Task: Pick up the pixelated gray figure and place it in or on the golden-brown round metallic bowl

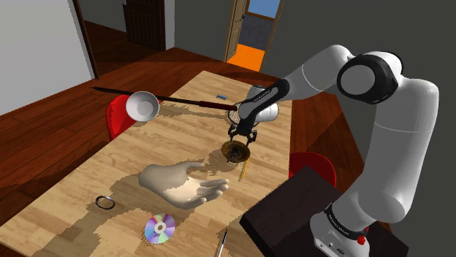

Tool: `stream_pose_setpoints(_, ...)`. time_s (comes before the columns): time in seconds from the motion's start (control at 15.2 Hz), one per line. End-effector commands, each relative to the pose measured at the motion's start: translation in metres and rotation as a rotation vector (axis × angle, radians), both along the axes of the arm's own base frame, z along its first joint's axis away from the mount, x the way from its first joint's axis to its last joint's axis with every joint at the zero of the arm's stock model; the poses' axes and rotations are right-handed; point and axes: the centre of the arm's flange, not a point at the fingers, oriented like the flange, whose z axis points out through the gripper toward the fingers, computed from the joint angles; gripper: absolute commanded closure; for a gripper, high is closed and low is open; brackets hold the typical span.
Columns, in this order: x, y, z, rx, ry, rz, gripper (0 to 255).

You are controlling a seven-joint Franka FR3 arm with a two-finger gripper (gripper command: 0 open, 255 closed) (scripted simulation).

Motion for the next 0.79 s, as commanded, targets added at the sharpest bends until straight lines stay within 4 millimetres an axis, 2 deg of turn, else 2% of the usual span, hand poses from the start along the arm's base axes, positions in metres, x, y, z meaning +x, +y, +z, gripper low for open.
stream_pose_setpoints(0.0, 0.000, -0.001, 0.013, 0.000, 0.000, 0.000, 0)
stream_pose_setpoints(0.2, 0.001, -0.005, 0.050, 0.000, 0.000, 0.000, 0)
stream_pose_setpoints(0.73, 0.001, -0.005, 0.050, 0.000, 0.000, 0.000, 0)
